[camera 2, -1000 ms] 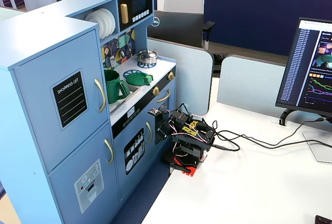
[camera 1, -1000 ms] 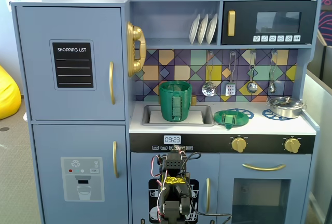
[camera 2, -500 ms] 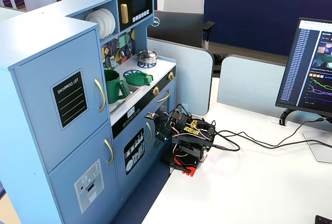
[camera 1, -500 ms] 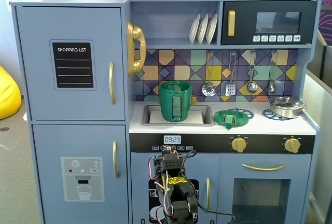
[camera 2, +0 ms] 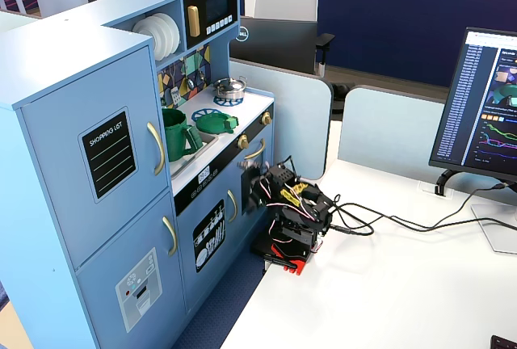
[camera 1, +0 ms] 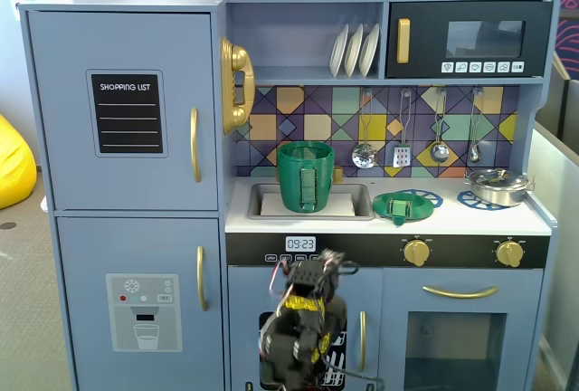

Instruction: Pick up the lid from the counter and put it on the green recipient

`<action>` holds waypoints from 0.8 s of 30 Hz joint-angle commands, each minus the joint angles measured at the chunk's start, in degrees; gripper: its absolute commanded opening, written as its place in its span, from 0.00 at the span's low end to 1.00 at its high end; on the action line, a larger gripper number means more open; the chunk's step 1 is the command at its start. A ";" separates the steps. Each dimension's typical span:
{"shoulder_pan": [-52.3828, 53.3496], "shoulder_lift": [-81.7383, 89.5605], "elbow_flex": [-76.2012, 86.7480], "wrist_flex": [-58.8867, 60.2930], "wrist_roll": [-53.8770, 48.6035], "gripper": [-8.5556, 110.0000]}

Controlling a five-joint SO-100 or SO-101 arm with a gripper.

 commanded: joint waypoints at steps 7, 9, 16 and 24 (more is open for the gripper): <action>20.04 -16.26 -20.48 -51.24 0.97 0.43; 20.04 -17.93 -20.74 -57.22 0.44 0.46; 18.63 -28.39 -26.54 -66.45 1.76 0.52; 17.75 -40.61 -36.39 -67.32 1.41 0.51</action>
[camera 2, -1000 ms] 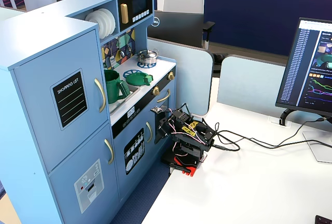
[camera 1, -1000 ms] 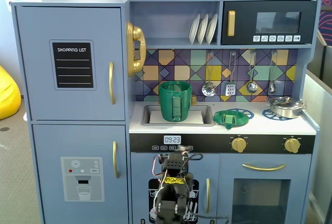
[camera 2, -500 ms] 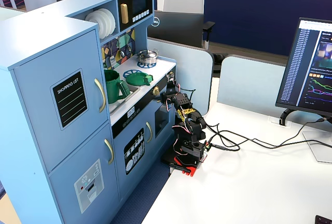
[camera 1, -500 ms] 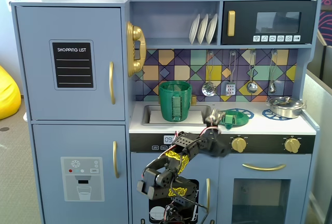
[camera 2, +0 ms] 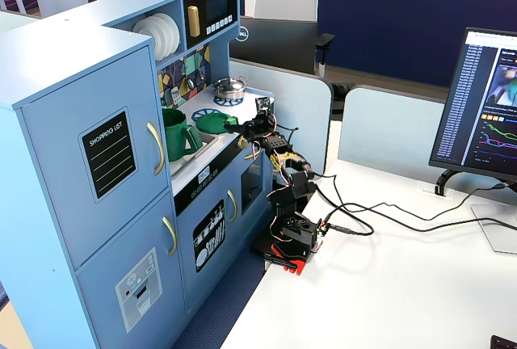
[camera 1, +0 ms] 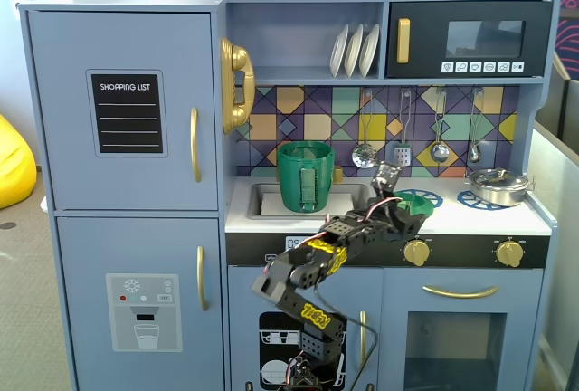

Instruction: Pick up the lid from the counter and put it on the green recipient

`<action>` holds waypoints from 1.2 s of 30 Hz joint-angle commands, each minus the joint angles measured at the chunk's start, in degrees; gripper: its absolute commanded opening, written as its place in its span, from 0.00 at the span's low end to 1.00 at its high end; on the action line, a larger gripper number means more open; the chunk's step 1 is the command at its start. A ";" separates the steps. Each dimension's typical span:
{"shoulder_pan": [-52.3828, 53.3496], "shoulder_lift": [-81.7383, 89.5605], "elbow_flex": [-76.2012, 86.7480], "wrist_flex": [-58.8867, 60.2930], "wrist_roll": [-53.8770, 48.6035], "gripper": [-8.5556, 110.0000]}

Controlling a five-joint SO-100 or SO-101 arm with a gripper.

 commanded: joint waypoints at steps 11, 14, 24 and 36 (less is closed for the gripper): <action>-4.48 -11.34 -13.62 -1.85 -2.64 0.48; -4.92 -12.83 -15.12 -0.62 -4.57 0.44; -6.50 -14.50 -15.47 -0.97 -1.93 0.07; -7.38 -15.56 -23.55 1.05 -1.23 0.07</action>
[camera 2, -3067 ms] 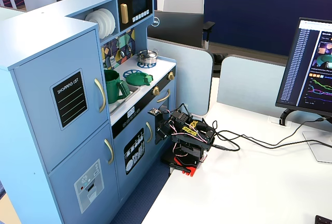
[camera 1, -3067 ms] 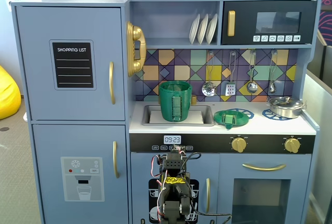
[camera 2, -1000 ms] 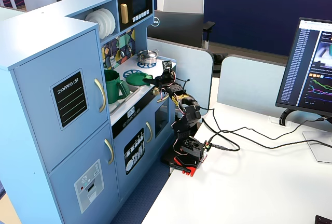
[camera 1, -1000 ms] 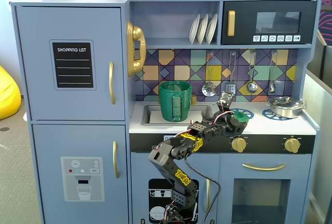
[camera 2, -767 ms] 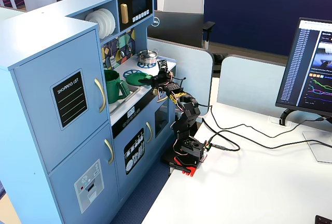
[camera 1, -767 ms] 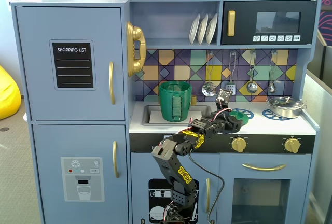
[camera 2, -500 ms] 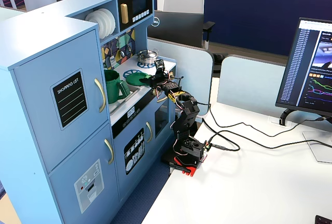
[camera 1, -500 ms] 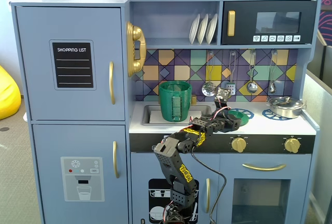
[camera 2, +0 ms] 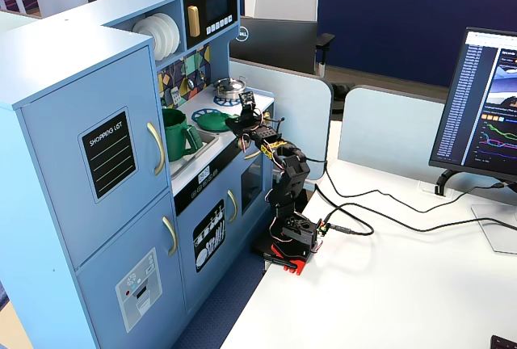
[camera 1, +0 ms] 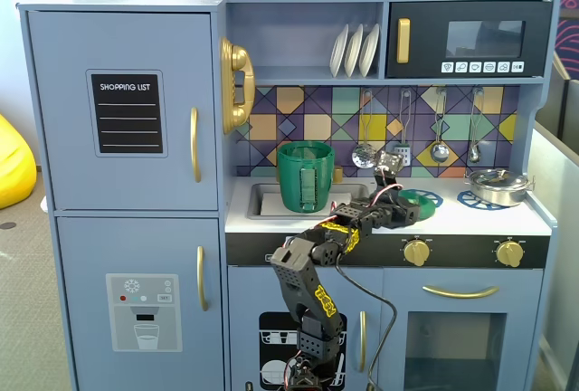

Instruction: Pick up the lid from the counter and put it on the green recipient

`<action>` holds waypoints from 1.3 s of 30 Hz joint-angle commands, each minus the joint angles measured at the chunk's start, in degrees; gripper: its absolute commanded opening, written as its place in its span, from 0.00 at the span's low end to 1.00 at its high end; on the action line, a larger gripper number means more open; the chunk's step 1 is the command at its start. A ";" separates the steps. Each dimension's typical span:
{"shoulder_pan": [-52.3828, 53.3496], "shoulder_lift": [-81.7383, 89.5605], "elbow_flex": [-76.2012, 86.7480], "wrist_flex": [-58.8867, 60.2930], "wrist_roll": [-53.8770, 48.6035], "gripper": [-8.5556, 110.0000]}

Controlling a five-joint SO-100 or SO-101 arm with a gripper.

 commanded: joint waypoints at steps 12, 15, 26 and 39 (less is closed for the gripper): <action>-6.42 1.93 -31.73 18.19 1.93 0.07; -9.76 3.08 -35.51 23.12 1.93 0.07; -22.06 5.45 -40.87 30.23 -0.26 0.07; -28.12 5.10 -41.75 32.70 -2.02 0.07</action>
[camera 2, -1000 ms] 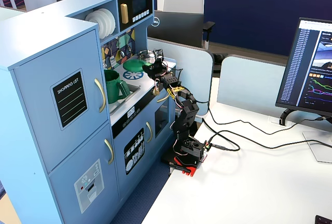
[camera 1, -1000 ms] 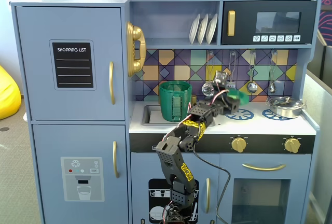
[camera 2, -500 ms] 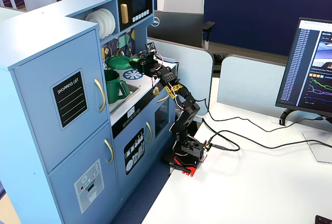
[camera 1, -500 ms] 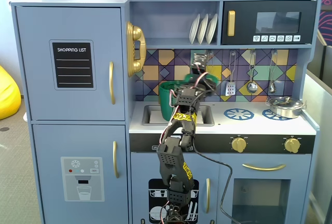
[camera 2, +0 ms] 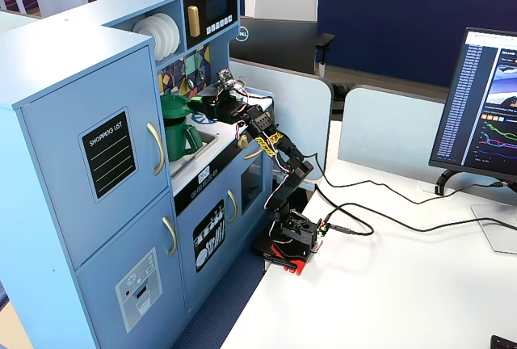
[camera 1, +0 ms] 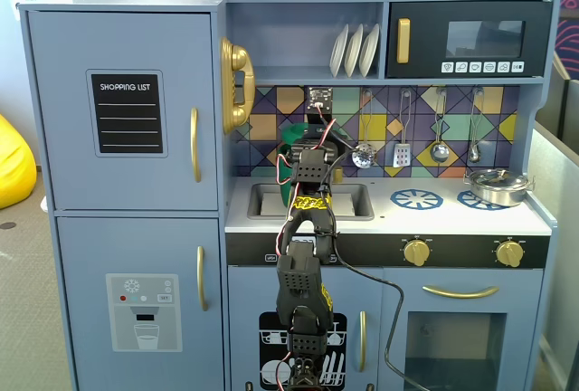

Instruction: Pick up the lid from the counter and put it on the green recipient

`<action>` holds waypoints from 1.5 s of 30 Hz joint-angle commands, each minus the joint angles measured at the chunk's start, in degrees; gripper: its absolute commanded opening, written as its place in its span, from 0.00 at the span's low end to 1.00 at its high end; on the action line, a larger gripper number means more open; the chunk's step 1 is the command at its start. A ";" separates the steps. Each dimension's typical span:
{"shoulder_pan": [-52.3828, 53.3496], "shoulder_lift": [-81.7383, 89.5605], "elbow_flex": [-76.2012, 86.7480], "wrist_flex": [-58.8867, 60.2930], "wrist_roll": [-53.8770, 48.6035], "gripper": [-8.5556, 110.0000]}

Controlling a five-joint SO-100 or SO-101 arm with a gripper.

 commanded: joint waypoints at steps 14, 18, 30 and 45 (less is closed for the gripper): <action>-2.90 0.97 -1.93 -0.88 -2.72 0.07; -2.81 -0.53 -1.93 -1.76 -2.72 0.07; -2.55 -4.22 -1.85 -4.04 -3.43 0.07; -1.58 -0.53 1.32 -2.20 -2.99 0.43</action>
